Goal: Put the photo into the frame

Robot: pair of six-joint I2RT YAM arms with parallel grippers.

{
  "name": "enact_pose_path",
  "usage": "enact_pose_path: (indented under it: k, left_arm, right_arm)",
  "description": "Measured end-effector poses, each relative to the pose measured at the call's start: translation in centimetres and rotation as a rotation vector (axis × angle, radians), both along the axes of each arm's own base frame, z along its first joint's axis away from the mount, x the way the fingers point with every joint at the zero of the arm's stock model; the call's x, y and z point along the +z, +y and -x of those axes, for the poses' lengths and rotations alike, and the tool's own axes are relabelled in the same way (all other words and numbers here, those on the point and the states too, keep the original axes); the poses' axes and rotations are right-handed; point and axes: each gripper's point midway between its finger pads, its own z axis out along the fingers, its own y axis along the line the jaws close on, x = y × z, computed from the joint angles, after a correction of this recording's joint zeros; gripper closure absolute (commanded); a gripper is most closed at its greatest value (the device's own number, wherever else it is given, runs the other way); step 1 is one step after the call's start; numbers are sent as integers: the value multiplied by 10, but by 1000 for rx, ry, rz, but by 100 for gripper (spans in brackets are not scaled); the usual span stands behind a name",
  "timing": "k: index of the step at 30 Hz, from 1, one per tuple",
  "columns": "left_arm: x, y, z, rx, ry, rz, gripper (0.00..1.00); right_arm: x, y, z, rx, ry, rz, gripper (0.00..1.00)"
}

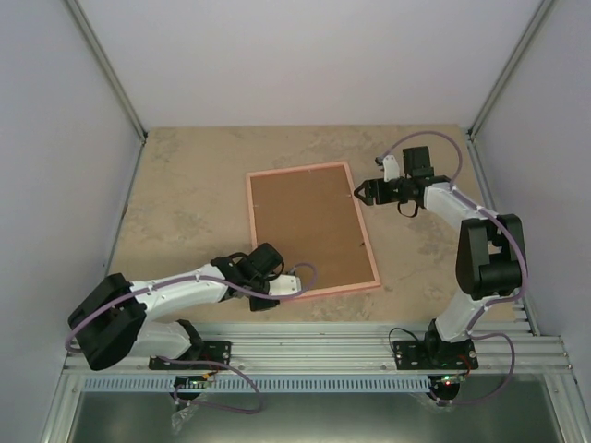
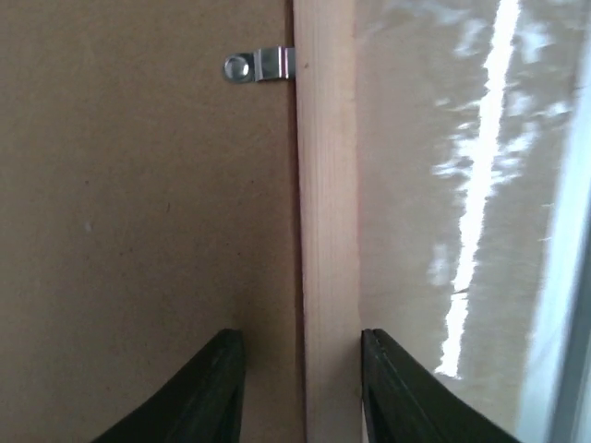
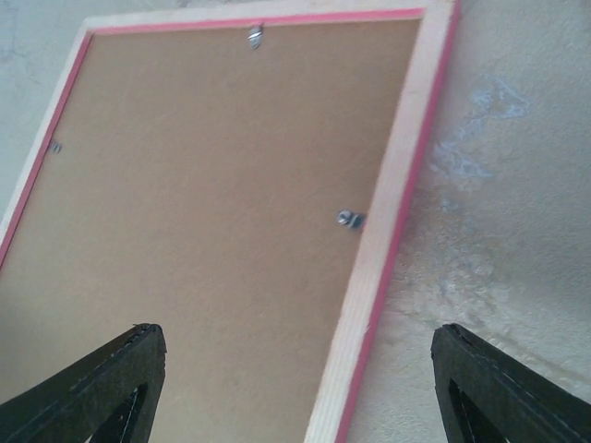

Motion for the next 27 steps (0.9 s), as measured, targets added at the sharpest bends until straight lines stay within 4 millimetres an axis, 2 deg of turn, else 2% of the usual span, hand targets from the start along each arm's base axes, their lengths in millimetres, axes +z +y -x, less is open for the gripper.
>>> enact_pose_path:
  k: [6,10,15,17,22,24,27]
  left_arm:
    - [-1,14,-37,123,-73,-12,70]
    - [-2,11,-44,113,-99,-12,62]
    - [-1,1,-48,95,-81,-4,62]
    - [-2,-5,-51,84,-74,-4,66]
    - [-1,-17,-59,47,-98,9,85]
    - [0,-19,-58,32,-100,16,95]
    - [2,-19,-51,7,-72,22,100]
  right_arm:
    - [1,2,2,22,-7,-3,21]
    - [1,-1,2,23,-1,-10,20]
    - [-8,-16,8,7,37,-44,18]
    - [-11,-26,9,-7,55,-59,18]
    - [-14,-49,13,-38,85,-118,15]
    - [-21,-52,20,-38,107,-138,12]
    - [-33,-47,35,-20,156,-165,9]
